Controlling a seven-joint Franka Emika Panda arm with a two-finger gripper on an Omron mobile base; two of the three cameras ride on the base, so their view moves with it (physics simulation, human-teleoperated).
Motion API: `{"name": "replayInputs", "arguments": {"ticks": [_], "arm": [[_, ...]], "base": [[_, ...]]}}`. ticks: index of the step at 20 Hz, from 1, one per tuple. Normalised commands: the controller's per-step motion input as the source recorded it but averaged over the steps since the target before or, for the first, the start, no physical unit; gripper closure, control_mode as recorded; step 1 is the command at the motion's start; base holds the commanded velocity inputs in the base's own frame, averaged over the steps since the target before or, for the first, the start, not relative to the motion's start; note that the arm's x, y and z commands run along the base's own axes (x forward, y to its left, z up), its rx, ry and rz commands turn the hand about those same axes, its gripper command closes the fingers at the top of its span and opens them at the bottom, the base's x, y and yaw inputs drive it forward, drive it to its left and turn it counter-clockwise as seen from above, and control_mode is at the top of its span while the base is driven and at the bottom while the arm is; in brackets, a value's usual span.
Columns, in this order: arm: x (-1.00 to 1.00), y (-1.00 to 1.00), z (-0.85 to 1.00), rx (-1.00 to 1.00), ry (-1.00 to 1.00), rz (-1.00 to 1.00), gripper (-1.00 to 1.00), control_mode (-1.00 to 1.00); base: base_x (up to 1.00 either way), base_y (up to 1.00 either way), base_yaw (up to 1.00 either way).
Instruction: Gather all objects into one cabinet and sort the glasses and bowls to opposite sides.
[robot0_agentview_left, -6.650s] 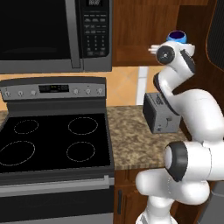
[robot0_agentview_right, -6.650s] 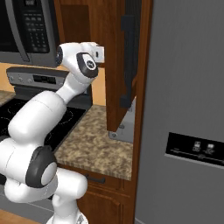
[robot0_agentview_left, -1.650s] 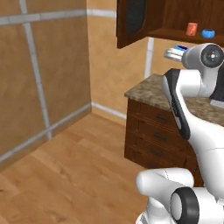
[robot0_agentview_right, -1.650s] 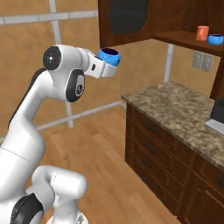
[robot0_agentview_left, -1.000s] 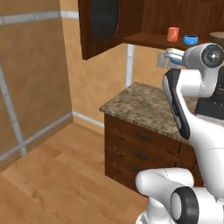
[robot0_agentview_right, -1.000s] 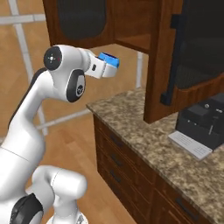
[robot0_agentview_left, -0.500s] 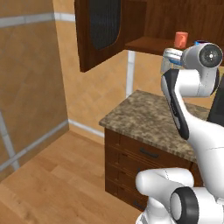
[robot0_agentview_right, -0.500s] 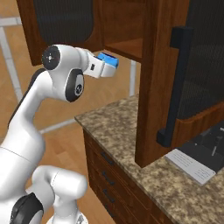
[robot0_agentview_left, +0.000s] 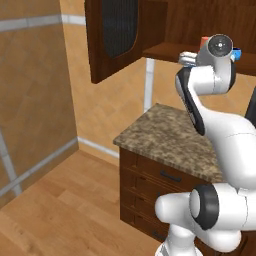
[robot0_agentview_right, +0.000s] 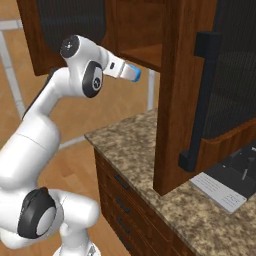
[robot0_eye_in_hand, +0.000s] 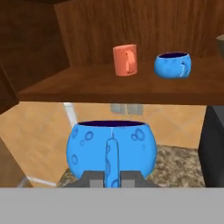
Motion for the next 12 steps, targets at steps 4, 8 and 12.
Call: {"name": "replayInputs", "arguments": {"ticks": [4,8,12], "arm": [[0.52,0.0,0.41,-0.04,0.0,-0.11,1.0,-1.0],[0.55,0.0,0.32,-0.08,0.0,-0.13,1.0,-1.0],[0.57,0.0,0.09,-0.08,0.0,-0.12,1.0,-1.0]], "base": [[0.0,0.0,0.0],[0.0,0.0,0.0],[0.0,0.0,0.0]]}}
